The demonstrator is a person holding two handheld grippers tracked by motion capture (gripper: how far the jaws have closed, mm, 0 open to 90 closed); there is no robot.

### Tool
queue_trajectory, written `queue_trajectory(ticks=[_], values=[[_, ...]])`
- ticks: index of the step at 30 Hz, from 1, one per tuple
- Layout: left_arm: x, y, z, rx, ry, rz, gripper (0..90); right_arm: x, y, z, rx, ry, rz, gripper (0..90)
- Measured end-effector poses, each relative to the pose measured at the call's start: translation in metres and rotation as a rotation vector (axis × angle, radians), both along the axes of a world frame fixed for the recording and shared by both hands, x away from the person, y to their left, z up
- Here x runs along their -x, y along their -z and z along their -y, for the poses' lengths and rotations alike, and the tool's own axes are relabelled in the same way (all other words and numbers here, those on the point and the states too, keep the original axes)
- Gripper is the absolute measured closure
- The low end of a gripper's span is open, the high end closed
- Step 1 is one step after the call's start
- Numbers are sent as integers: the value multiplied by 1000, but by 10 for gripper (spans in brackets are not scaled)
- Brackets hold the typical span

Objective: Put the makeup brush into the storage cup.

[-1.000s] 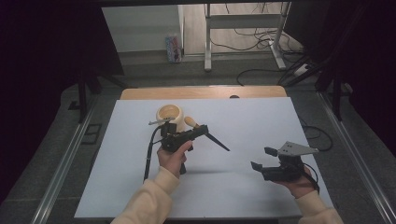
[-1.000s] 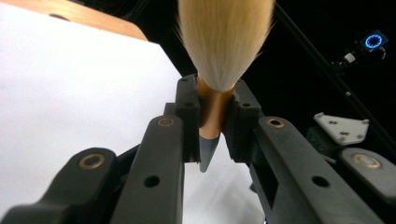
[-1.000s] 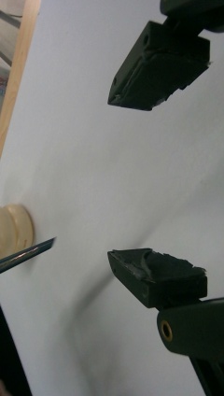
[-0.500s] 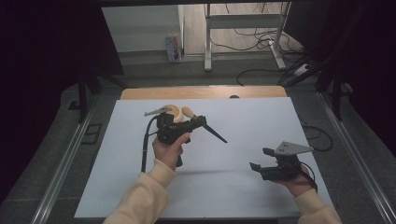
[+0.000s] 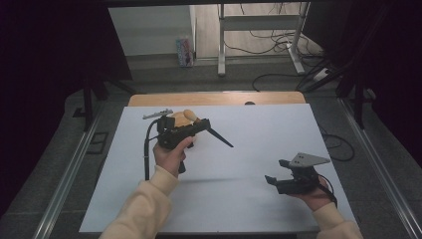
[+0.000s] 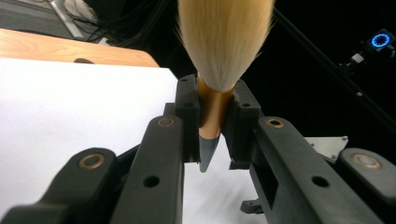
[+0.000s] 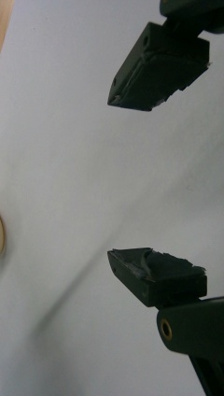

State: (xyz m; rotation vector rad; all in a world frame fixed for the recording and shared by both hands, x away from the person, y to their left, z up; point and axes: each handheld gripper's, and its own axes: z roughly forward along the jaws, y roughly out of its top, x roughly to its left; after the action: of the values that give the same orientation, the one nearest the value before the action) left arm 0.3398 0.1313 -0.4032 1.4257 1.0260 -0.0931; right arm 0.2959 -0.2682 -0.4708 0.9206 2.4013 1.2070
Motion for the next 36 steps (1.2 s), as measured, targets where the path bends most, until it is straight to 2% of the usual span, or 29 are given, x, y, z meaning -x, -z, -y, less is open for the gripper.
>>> queue_trajectory(ticks=[9,10,14,22,27,36], values=[[-1,-5,-14,-25,-28,5,789,-1,2,-1,11,-17,-6,223],[-2,-9,-17,-40,-31,13,789,-1,2,-2,13,-21,-8,223],[-2,-15,-24,-52,-41,21,789,-1,3,-2,24,-21,-7,223],[-4,-23,-34,-50,-62,29,789,-1,2,-1,21,-12,-3,214],[-5,-24,-37,-49,-71,25,788,-1,2,-1,20,-1,-10,202],[-9,-27,-42,-64,-85,25,789,-3,3,1,21,31,-16,141]])
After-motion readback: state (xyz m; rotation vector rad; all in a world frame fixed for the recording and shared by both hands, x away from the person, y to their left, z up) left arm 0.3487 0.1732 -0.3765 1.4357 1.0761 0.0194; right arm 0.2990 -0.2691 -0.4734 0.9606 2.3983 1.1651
